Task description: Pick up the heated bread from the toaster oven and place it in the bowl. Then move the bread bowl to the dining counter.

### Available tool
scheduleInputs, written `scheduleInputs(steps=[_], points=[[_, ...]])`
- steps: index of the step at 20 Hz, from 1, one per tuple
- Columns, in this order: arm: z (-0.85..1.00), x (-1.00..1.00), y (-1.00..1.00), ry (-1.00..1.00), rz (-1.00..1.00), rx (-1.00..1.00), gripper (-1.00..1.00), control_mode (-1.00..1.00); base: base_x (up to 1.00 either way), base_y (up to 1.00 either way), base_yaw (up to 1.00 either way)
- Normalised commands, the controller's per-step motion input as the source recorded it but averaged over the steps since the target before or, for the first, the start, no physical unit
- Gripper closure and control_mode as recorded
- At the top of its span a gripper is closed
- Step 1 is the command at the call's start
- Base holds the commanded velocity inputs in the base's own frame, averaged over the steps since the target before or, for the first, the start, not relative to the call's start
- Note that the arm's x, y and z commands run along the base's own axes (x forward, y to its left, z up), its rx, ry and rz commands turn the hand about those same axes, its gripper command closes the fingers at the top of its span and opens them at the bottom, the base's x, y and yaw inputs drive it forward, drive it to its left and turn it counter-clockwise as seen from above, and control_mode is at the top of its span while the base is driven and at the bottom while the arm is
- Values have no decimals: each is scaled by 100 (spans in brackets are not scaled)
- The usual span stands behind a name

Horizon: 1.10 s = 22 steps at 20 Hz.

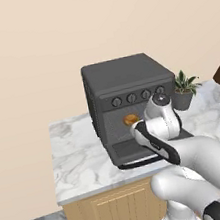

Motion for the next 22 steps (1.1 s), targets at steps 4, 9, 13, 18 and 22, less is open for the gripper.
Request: scheduleInputs(steps=[4,9,13,18,22], points=[[-25,-69,-6,18,0,-5,-100,-100,0,0,0],[-24,-82,-13,15,0,-2,-100,-100,0,0,0],[-11,-95,-18,7,0,0,-100,-100,0,0,0],[44,-45,-2,-11,-4,3,-100,-100,0,0,0],[80,0,0,-10,-3,2,-100,-100,0,0,0]])
